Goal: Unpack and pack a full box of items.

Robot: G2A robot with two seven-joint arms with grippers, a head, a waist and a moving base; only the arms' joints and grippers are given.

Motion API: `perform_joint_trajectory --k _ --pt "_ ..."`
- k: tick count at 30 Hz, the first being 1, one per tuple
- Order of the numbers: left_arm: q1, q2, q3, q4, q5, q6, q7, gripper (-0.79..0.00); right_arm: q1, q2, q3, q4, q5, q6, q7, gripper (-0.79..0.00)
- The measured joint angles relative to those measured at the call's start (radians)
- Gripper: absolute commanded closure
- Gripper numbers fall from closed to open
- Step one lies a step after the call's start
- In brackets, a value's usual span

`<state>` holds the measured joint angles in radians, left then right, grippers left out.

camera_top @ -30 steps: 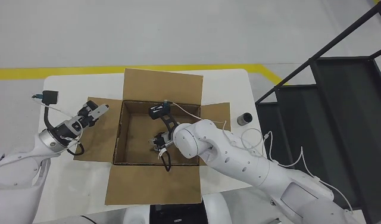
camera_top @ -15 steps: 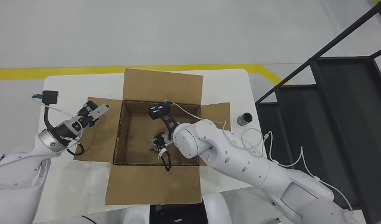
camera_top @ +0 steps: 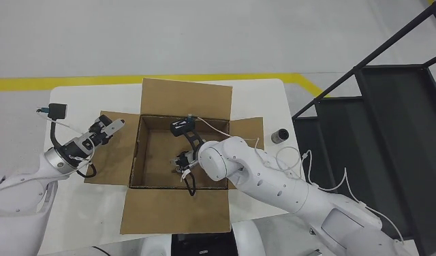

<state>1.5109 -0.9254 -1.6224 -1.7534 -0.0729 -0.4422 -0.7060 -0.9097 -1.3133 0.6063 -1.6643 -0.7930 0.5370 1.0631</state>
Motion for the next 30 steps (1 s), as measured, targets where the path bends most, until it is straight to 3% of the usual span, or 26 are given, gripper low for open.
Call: perform_joint_trajectory --k 10,11,13,16,20,30 --pt "0.0 0.0 0.0 0.0 0.0 0.0 0.0 -0.785 0.006 -0.025 -0.034 0.14 -0.023 -0.055 -0.034 -0.782" --pt "0.0 0.0 0.0 0.0 0.0 0.0 0.0 -0.785 0.008 -0.029 -0.042 0.149 -0.039 -0.047 -0.04 -0.73" --pt "0.0 0.0 0.0 0.0 0.0 0.0 0.0 -0.785 0.01 -0.038 -0.058 0.17 -0.065 -0.03 -0.055 -0.536" --pt "0.0 0.0 0.0 0.0 0.0 0.0 0.0 -0.785 0.014 -0.051 -0.07 0.2 -0.078 -0.014 -0.072 -0.514" --pt "0.0 0.0 0.0 0.0 0.0 0.0 0.0 -0.785 0.02 -0.066 -0.077 0.238 -0.084 0.001 -0.076 -0.385" --pt "0.0 0.0 0.0 0.0 0.0 0.0 0.0 -0.785 0.038 -0.104 -0.084 0.334 -0.051 -0.023 -0.06 -0.332"
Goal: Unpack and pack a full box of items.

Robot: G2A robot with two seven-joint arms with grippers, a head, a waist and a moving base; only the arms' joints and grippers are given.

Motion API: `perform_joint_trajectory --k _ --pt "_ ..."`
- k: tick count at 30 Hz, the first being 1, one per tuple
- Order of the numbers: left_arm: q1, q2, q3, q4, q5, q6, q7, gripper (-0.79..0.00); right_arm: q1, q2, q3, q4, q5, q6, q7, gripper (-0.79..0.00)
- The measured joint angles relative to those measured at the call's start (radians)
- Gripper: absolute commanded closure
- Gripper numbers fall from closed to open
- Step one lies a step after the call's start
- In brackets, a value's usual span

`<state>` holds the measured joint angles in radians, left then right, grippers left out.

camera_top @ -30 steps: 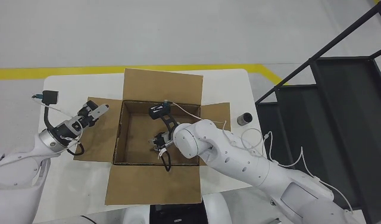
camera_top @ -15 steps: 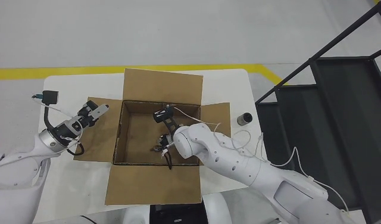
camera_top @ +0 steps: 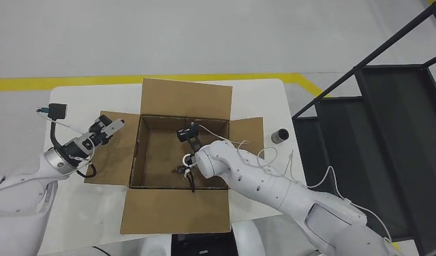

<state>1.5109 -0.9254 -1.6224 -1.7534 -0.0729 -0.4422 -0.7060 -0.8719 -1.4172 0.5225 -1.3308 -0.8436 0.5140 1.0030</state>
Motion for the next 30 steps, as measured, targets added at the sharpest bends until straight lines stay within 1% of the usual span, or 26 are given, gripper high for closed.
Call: perform_joint_trajectory --k 6,10,15,16,17,18,19,20,26,30 --pt "0.0 0.0 0.0 0.0 0.0 0.0 0.0 -0.785 0.015 -0.025 -0.004 0.044 0.021 -0.026 -0.018 -0.289" --pt "0.0 0.0 0.0 0.0 0.0 0.0 0.0 -0.785 0.023 -0.041 -0.006 0.082 0.033 -0.031 -0.028 -0.237" --pt "0.0 0.0 0.0 0.0 0.0 0.0 0.0 -0.785 0.028 -0.058 -0.005 0.118 0.045 -0.035 -0.037 -0.231" --pt "0.0 0.0 0.0 0.0 0.0 0.0 0.0 -0.785 0.028 -0.06 -0.005 0.123 0.047 -0.037 -0.038 -0.209" --pt "0.0 0.0 0.0 0.0 0.0 0.0 0.0 -0.785 0.029 -0.063 -0.004 0.127 0.048 -0.038 -0.039 -0.16" --pt "0.0 0.0 0.0 0.0 0.0 0.0 0.0 -0.785 0.029 -0.066 -0.004 0.133 0.049 -0.04 -0.04 -0.095" --pt "0.0 0.0 0.0 0.0 0.0 0.0 0.0 -0.785 0.03 -0.068 -0.004 0.137 0.05 -0.041 -0.041 -0.009" --pt "0.0 0.0 0.0 0.0 0.0 0.0 0.0 -0.785 0.03 -0.071 -0.003 0.141 0.05 -0.042 -0.04 0.0" --pt "0.0 0.0 0.0 0.0 0.0 0.0 0.0 -0.785 0.028 -0.08 0.006 0.153 0.046 -0.045 -0.045 0.0" --pt "0.0 0.0 0.0 0.0 0.0 0.0 0.0 -0.785 0.024 -0.077 0.025 0.119 0.022 -0.038 -0.047 0.0"
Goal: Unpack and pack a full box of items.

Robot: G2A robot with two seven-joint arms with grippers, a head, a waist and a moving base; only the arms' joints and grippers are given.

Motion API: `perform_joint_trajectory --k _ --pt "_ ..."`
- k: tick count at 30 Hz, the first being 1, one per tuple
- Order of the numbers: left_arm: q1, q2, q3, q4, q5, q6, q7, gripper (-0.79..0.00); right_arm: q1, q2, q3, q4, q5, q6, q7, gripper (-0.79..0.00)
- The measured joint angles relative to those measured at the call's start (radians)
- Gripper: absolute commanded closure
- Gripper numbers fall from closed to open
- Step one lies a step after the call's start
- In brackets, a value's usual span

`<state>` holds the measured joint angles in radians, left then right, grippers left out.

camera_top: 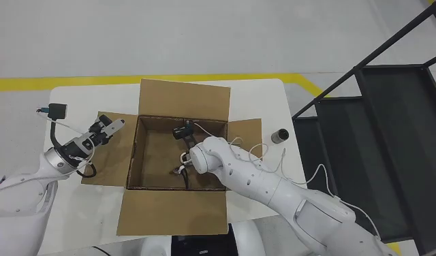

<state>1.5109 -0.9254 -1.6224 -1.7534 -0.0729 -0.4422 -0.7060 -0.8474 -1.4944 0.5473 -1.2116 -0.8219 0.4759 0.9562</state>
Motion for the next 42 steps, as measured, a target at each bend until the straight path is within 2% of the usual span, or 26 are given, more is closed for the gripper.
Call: perform_joint_trajectory --k 5,13,18,22,25,42 --pt "0.0 0.0 0.0 0.0 0.0 0.0 0.0 -0.785 -0.027 0.025 0.049 -0.126 -0.055 0.009 0.035 0.0" --pt "0.0 0.0 0.0 0.0 0.0 0.0 0.0 -0.785 -0.189 0.112 0.26 -0.504 -0.125 -0.045 0.152 0.0" --pt "0.0 0.0 0.0 0.0 0.0 0.0 0.0 -0.785 -0.33 0.153 0.463 -0.678 0.021 -0.146 0.168 0.0" --pt "0.0 0.0 0.0 0.0 0.0 0.0 0.0 -0.785 -0.414 0.168 0.585 -0.726 0.168 -0.243 0.142 0.0" --pt "0.0 0.0 0.0 0.0 0.0 0.0 0.0 -0.785 -0.446 0.173 0.633 -0.736 0.268 -0.296 0.122 0.0" --pt "0.0 0.0 0.0 0.0 0.0 0.0 0.0 -0.785 -0.445 0.172 0.631 -0.735 0.257 -0.291 0.123 0.0"
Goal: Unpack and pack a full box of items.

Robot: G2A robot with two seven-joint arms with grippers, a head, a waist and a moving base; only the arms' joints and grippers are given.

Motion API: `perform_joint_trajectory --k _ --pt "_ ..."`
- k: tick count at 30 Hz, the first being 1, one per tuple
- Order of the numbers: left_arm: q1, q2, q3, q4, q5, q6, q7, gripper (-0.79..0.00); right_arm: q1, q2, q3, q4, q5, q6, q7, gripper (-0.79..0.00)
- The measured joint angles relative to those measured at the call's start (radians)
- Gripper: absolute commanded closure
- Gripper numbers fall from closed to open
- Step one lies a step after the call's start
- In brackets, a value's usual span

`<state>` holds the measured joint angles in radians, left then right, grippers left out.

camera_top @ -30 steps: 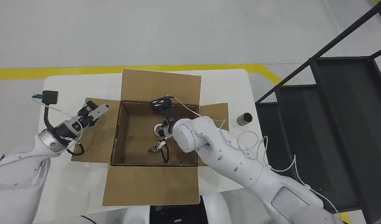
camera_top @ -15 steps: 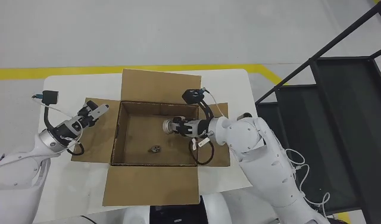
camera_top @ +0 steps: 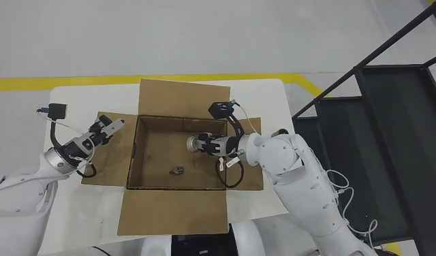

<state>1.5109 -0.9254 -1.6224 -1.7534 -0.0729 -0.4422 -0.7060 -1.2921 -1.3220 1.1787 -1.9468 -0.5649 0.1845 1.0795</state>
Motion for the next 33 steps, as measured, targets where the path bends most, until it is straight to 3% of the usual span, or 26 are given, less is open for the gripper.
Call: perform_joint_trajectory --k 13,17,23,33 --pt "0.0 0.0 0.0 0.0 0.0 0.0 0.0 -0.785 -0.003 0.0 0.001 0.0 0.005 -0.002 -0.005 0.0" --pt "0.0 0.0 0.0 0.0 0.0 0.0 0.0 -0.785 -0.016 0.006 0.039 -0.025 0.084 -0.021 0.005 0.0" --pt "0.0 0.0 0.0 0.0 0.0 0.0 0.0 -0.785 -0.062 0.033 0.245 -0.081 0.244 -0.014 0.108 0.0" --pt "0.0 0.0 0.0 0.0 0.0 0.0 0.0 -0.785 -0.267 0.077 0.653 -0.11 0.437 -0.019 0.218 0.0"
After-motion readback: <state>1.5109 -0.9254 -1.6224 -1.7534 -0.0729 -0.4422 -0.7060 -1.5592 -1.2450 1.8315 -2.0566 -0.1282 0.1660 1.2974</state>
